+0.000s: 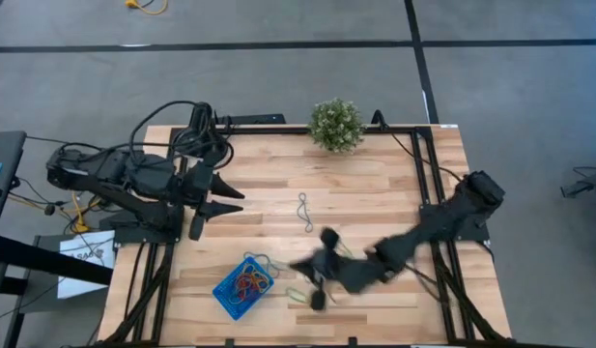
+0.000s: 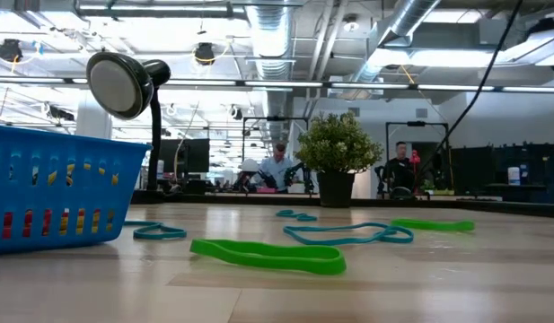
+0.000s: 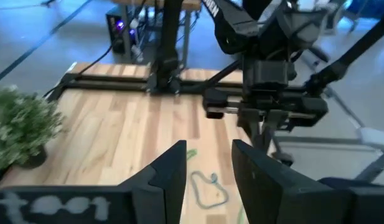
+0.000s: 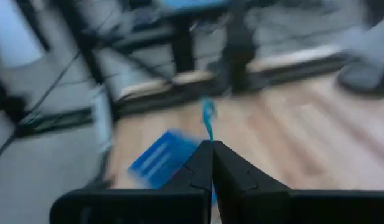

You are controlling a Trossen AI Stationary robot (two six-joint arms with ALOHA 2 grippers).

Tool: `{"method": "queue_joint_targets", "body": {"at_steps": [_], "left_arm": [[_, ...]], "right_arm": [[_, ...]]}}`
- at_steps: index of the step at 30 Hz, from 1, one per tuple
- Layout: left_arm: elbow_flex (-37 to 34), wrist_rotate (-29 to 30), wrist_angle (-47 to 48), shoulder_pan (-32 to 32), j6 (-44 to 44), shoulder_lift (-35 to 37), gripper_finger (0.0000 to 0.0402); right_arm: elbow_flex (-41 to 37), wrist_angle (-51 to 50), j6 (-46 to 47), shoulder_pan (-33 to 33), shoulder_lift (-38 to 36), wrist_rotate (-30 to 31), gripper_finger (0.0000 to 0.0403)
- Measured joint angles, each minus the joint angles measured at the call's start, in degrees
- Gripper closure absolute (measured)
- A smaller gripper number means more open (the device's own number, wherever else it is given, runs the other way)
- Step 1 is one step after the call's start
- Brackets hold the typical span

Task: Pick and place rubber bands into bin
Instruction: Put the blue rubber band into the blue basket

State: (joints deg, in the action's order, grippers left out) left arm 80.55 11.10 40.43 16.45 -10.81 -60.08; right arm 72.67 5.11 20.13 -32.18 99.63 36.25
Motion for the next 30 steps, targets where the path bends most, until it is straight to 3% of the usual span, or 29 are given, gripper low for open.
{"method": "queue_joint_targets", "body": {"at_steps": [5,10,18,24,30], "left_arm": [[0.0,1.9,3.9,0.0,0.0,0.0,0.0285],[0.0,6.1,4.4,0.0,1.4,0.2,0.0285],[0.0,7.7,6.3,0.0,1.5,0.1,0.0285],[0.0,7.7,6.9,0.0,0.6,0.1,0.0285],[0.0,7.7,6.9,0.0,0.6,0.1,0.0285]], "right_arm": [[-0.1,9.7,-3.1,6.8,6.4,-5.4,0.0403],[1.1,23.7,-1.4,10.8,16.1,-18.9,0.0403],[13.8,24.9,-0.9,12.6,26.1,-30.3,0.0403],[21.8,14.4,-1.3,12.1,28.2,-31.6,0.0403],[22.1,7.5,-1.3,10.3,28.4,-24.1,0.0403]]}}
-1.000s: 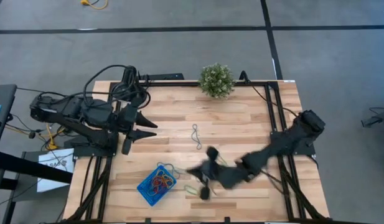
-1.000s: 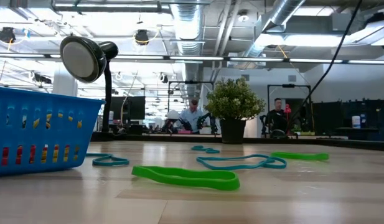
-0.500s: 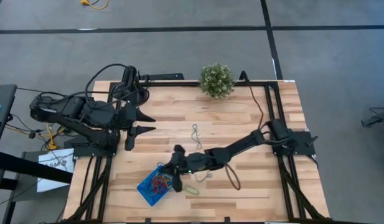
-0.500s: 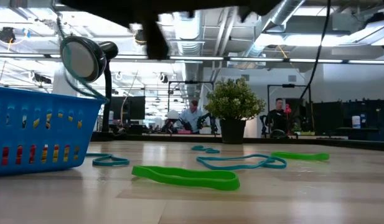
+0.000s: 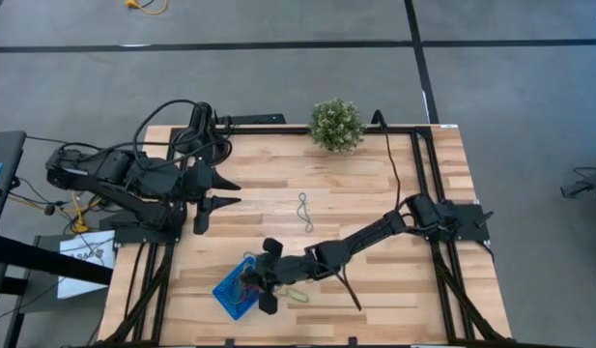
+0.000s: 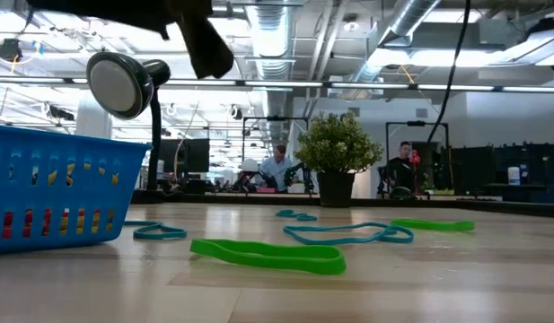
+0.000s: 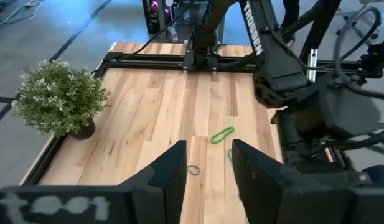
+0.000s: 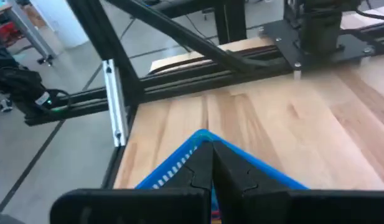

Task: Pick and place rubber bands into bin
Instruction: Put the blue rubber band into the blue basket

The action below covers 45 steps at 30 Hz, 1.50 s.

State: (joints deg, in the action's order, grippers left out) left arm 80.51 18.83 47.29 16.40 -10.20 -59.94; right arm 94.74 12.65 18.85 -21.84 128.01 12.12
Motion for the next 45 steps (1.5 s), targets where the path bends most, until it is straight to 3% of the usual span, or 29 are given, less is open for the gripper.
{"method": "queue_joint_targets", "body": {"at_steps": [11,25,31,35,40,43,45], "left_arm": [[0.0,0.0,-0.3,0.0,0.0,0.0,0.0285],[0.0,3.0,-0.3,0.0,-0.1,0.0,0.0285],[0.0,3.5,0.7,0.0,-4.6,-1.8,0.0285],[0.0,8.0,3.2,0.0,-6.3,-5.7,0.0285],[0.0,14.4,8.7,0.0,-4.3,-11.8,0.0285],[0.0,14.6,10.1,-1.1,-7.2,-15.6,0.0285],[0.0,11.0,10.1,-2.8,-9.5,-17.6,0.0285]], "right_arm": [[0.0,-10.4,-2.2,0.1,-0.1,1.5,0.0394],[0.0,-4.9,-5.3,-0.9,-0.1,0.0,0.0267],[0.0,-4.5,-3.3,-2.4,-1.8,-2.5,0.0247],[0.0,-13.1,2.9,-3.5,-6.0,-7.9,0.0249],[0.0,-31.0,4.9,-5.7,-14.1,-7.2,0.0255],[0.0,-39.1,7.1,-7.6,-18.5,-2.0,0.0257],[0.0,-42.6,8.3,-8.9,-21.1,3.6,0.0257]]}}
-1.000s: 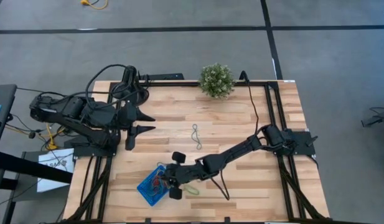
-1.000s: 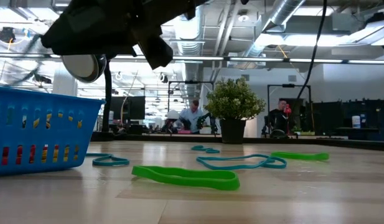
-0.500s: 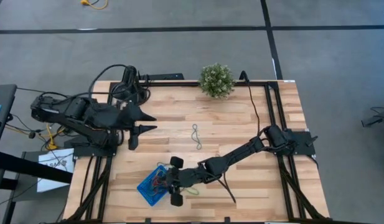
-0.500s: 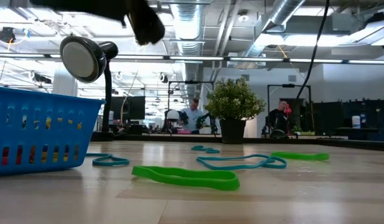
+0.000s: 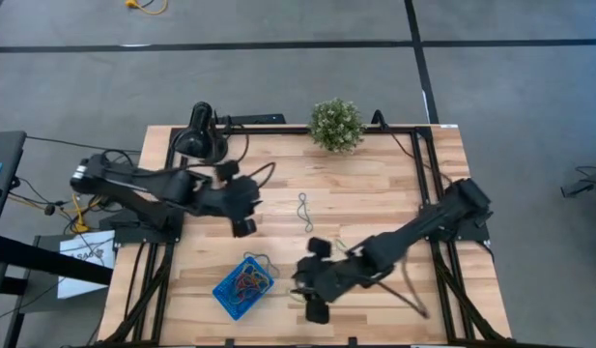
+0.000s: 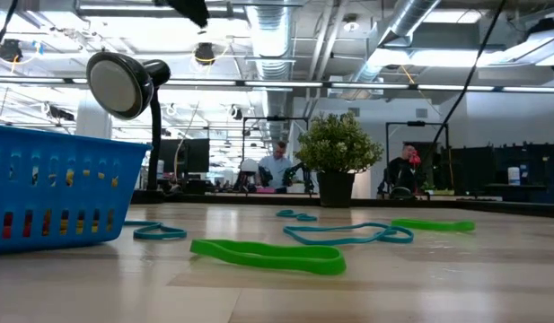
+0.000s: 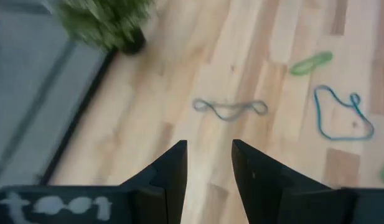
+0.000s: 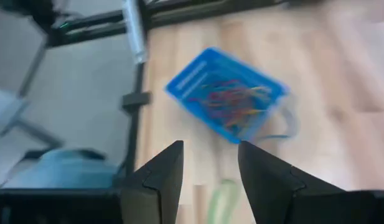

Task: Pick and place rubber bands into bin
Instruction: Put the blue rubber band into the blue basket

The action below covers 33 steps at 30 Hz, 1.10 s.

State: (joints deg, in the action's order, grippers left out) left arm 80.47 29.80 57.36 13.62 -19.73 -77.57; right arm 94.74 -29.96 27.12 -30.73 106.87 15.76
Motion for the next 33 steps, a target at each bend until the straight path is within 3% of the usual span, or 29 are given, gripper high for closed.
{"method": "queue_joint_targets", "body": {"at_steps": [4,7,12,15,18,23,33], "left_arm": [[0.0,-7.1,-0.4,-4.4,3.0,-4.1,0.0285],[-1.4,-12.7,-4.5,-7.2,10.4,-7.2,0.0285],[-10.8,-27.3,-25.6,-10.3,19.7,-11.7,0.0285],[-16.0,-32.8,-37.4,-11.3,25.1,-15.3,0.0285],[-18.1,-33.4,-45.2,-11.4,27.6,-19.4,0.0285],[-18.8,-33.6,-49.0,-11.0,27.7,-26.4,0.0285],[-18.8,-30.8,-60.4,-11.0,27.5,-34.3,0.0285]], "right_arm": [[0.0,-8.5,5.1,-2.2,-4.8,9.5,0.0257],[0.0,-17.2,10.0,-4.8,-7.1,17.8,0.0259],[-1.0,-33.1,28.0,-11.1,-6.6,31.4,0.0267],[-5.0,-35.9,38.9,-14.8,-5.5,34.0,0.0272],[-9.5,-35.7,47.2,-18.4,-5.3,34.5,0.0279],[-15.4,-36.5,59.3,-22.6,-5.7,35.2,0.0288],[-17.3,-35.1,59.9,-23.2,-6.4,35.0,0.029]]}}
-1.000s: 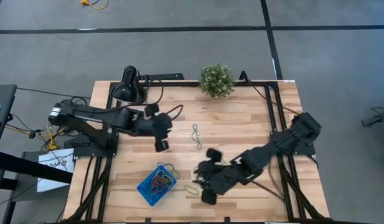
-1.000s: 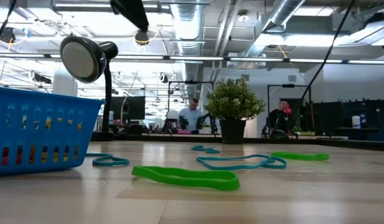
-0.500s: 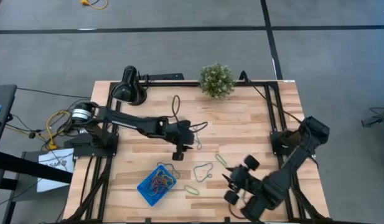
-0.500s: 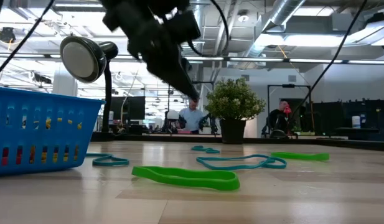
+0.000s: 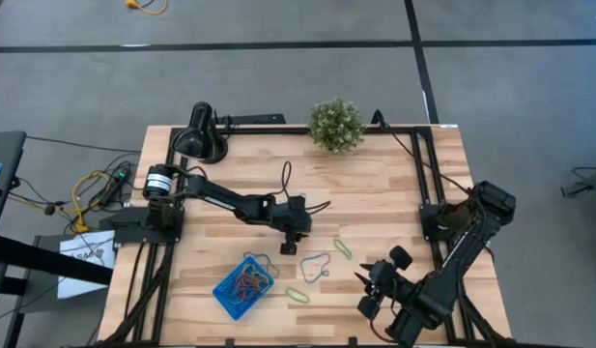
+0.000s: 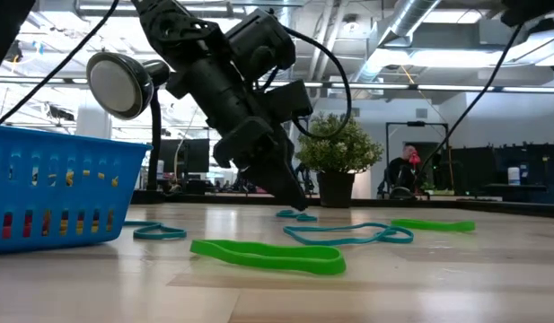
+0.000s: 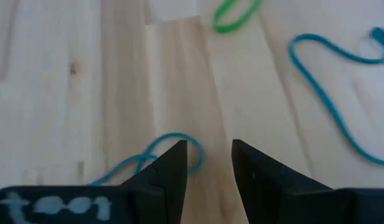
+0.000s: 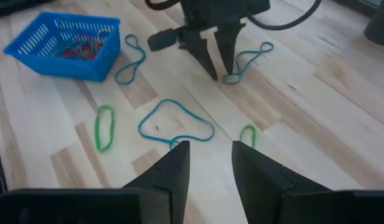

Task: Pick and place rubber bands into bin
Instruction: Put the blue rubber band into the blue basket

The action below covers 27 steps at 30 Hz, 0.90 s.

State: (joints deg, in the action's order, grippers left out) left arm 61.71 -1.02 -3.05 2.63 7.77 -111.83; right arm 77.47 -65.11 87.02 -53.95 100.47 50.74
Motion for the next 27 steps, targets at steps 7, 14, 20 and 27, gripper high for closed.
{"method": "queue_joint_targets", "body": {"at_steps": [7,14,20,27], "left_arm": [[0.0,0.5,-0.6,-0.2,0.0,0.0,0.0285],[0.0,0.6,-0.6,-0.2,-2.5,0.0,0.0285],[-0.1,0.4,0.0,-0.2,-2.8,-1.1,0.0285],[0.2,-0.2,-4.5,-0.2,-3.0,-4.0,0.0285]], "right_arm": [[0.0,-0.5,-3.4,1.1,0.0,-3.2,0.029],[0.0,-0.5,-3.5,1.6,0.0,-4.8,0.029],[0.0,-0.5,-3.5,1.6,0.0,-5.0,0.0291],[0.0,-0.6,-3.5,1.6,0.0,-5.4,0.0291]]}}
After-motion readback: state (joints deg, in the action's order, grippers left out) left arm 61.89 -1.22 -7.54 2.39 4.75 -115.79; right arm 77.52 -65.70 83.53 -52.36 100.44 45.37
